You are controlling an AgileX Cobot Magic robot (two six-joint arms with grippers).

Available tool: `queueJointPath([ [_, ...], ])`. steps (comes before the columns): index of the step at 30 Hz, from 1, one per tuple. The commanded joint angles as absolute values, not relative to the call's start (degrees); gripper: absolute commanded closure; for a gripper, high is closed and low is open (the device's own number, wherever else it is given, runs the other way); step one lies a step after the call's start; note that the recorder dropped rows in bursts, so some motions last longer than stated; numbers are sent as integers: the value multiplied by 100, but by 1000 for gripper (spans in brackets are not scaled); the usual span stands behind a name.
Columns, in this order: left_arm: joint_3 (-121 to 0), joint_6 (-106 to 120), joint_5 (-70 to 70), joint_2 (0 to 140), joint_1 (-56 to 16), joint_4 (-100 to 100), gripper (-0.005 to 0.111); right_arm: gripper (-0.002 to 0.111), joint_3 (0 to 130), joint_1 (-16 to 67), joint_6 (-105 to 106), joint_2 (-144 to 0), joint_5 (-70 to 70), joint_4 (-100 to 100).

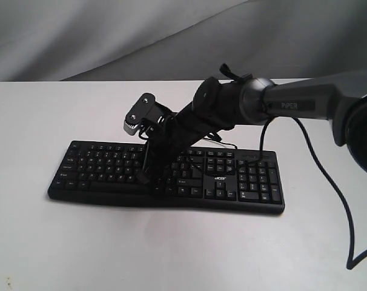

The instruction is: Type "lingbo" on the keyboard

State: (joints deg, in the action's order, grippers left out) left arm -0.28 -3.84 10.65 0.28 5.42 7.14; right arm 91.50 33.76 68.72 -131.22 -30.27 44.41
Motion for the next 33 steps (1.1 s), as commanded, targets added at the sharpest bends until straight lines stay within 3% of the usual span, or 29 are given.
queueJointPath([
  [1, 0, -396, 1030, 0, 511, 716, 106, 108, 9181, 3360, 6850, -13124, -3005, 4405],
  [33, 0, -396, 1030, 0, 511, 716, 106, 108, 9181, 3759, 6889, -12863, -3406, 4261],
])
